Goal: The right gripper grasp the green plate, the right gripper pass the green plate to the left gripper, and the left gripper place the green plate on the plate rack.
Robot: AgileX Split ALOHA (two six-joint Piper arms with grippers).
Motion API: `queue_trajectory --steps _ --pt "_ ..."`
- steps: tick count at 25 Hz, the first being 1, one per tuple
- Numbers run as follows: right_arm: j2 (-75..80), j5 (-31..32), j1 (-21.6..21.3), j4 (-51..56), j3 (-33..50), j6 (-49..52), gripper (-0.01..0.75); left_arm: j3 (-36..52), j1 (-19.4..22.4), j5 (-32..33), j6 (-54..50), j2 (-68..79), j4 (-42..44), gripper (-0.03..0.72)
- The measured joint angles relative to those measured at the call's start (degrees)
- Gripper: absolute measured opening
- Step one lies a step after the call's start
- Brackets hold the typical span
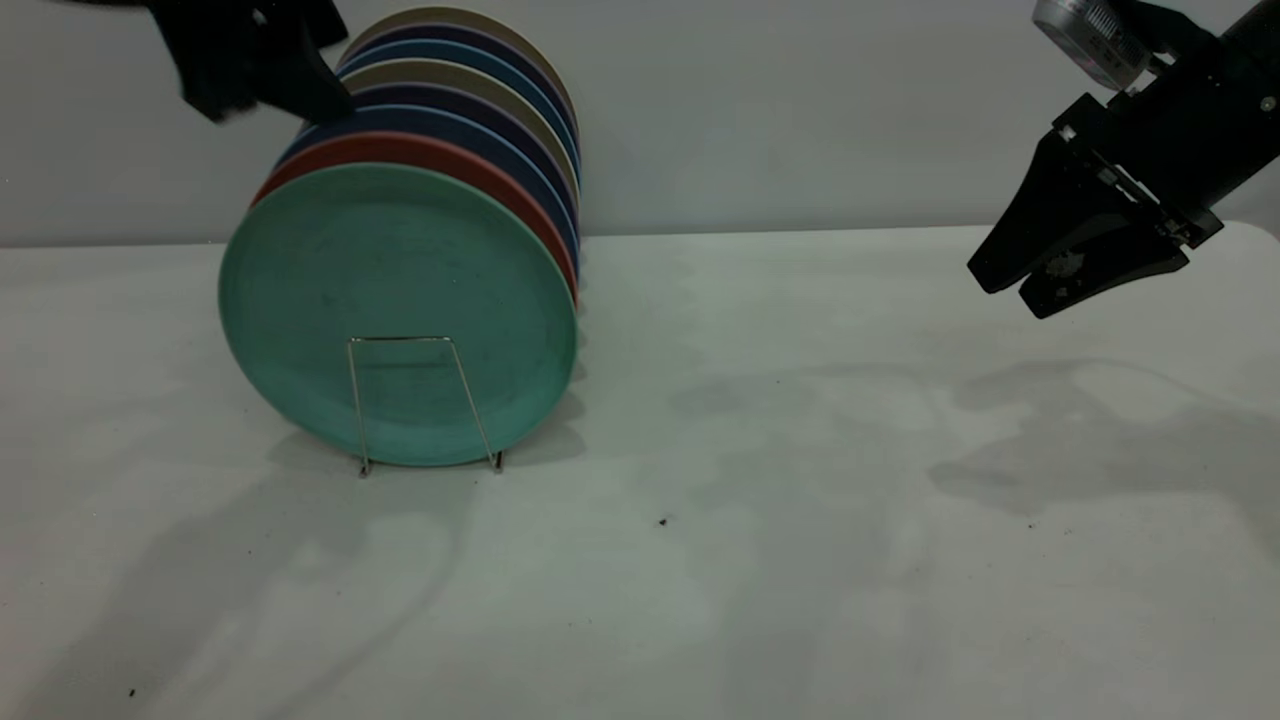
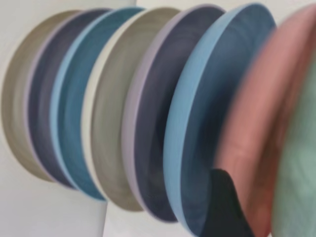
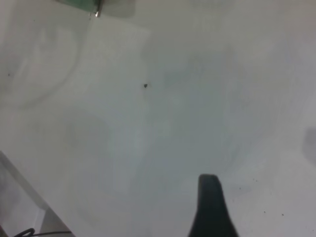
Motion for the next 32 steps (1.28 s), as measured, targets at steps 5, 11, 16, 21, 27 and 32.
queue_trajectory --steps 5,11,16,21,27,32 --pt "0.0 1.22 0.0 0.75 0.0 0.18 0.554 0.0 0.0 7.39 -6.58 -3.76 0.0 0.496" --pt "-2.55 2.31 0.88 1.62 0.0 2.92 0.554 0.0 0.27 12.13 -36.87 -6.66 0.34 0.496" --pt "-9.87 -0.77 5.3 -16.77 0.0 16.44 0.554 0.0 3.91 17.67 -67.92 -8.7 1.86 0.496" --pt "-18.96 6.05 12.04 -42.68 0.0 40.09 0.54 0.0 7.74 25.2 -75.08 -12.89 6.2 0.492" --pt "-33.96 11.01 17.72 -56.82 3.3 52.56 0.528 0.83 8.25 32.22 -74.58 -25.31 7.67 0.473" --pt "-51.41 11.83 20.85 -53.31 11.78 52.56 0.527 10.26 8.25 33.64 -74.58 -38.54 8.54 0.473"
